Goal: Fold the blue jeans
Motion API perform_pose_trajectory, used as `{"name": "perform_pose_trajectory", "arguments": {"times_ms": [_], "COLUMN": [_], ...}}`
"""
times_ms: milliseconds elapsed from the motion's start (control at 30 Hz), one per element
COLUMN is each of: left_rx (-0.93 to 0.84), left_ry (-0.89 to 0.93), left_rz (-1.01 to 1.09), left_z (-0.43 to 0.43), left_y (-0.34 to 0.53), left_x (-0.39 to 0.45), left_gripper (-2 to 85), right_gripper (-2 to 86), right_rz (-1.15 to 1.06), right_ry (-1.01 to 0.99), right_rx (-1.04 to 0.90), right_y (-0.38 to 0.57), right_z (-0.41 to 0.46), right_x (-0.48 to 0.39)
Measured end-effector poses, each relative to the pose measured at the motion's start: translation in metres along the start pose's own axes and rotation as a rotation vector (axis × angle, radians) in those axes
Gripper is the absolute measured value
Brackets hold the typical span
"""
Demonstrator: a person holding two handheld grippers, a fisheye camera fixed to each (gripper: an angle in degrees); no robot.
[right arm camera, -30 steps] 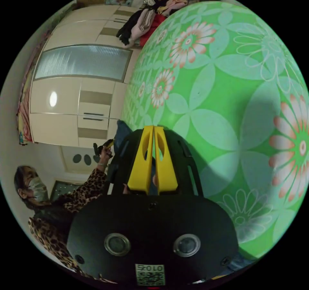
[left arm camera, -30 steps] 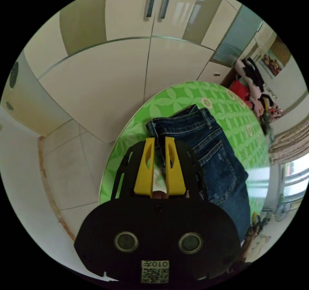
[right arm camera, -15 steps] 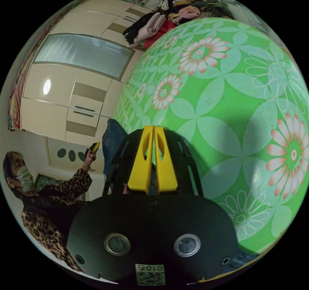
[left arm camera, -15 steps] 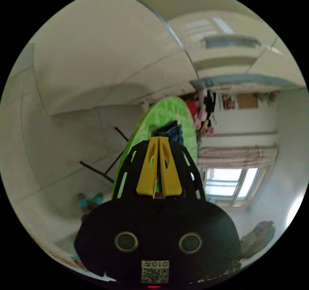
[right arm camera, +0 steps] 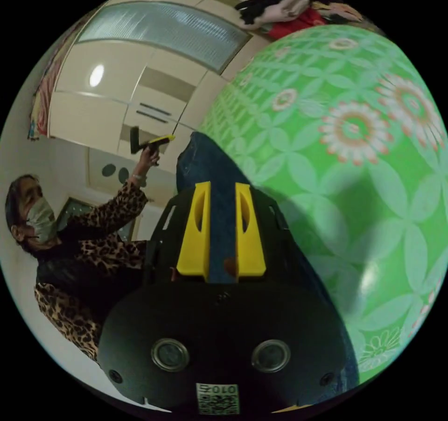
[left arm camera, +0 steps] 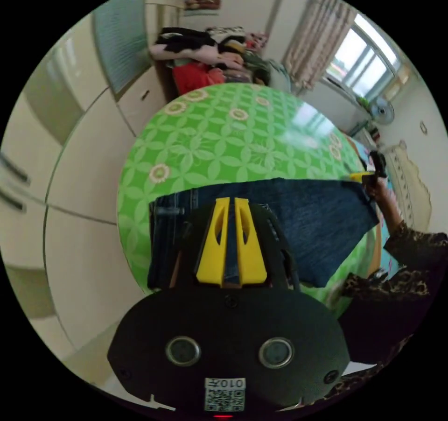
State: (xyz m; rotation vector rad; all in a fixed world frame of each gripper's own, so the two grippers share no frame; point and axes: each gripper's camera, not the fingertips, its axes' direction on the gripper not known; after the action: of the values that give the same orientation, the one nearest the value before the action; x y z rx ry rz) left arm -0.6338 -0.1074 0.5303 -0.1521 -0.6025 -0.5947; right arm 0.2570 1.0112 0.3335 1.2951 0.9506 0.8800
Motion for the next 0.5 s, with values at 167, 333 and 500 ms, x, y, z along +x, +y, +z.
{"name": "perform_pose_trajectory", "arguments": {"times_ms": [167, 333, 500], "left_rx": [-0.092, -0.13, -0.186], "left_ry": [-0.076, -0.034, 0.026], "left_rz": [0.204, 0.322, 0.414], "left_z": [0.055, 0.07, 0.091], "left_y": [-0.062, -0.087, -0.099], "left_x": [0.016, 0.01, 0.001], "left_gripper": [5.1, 7.0, 9.6], "right_gripper": [12.4, 12.6, 12.7], "right_rz": [-0.099, -0.166, -0.215], "right_ry": [0.243, 0.3, 0.352], "right_rx": [-0.111, -0.132, -0.181], "right_y": [-0.045, -0.094, -0.124], "right_z": [0.072, 0.131, 0.176], "right_x": [-0.073, -0.108, -0.125]}}
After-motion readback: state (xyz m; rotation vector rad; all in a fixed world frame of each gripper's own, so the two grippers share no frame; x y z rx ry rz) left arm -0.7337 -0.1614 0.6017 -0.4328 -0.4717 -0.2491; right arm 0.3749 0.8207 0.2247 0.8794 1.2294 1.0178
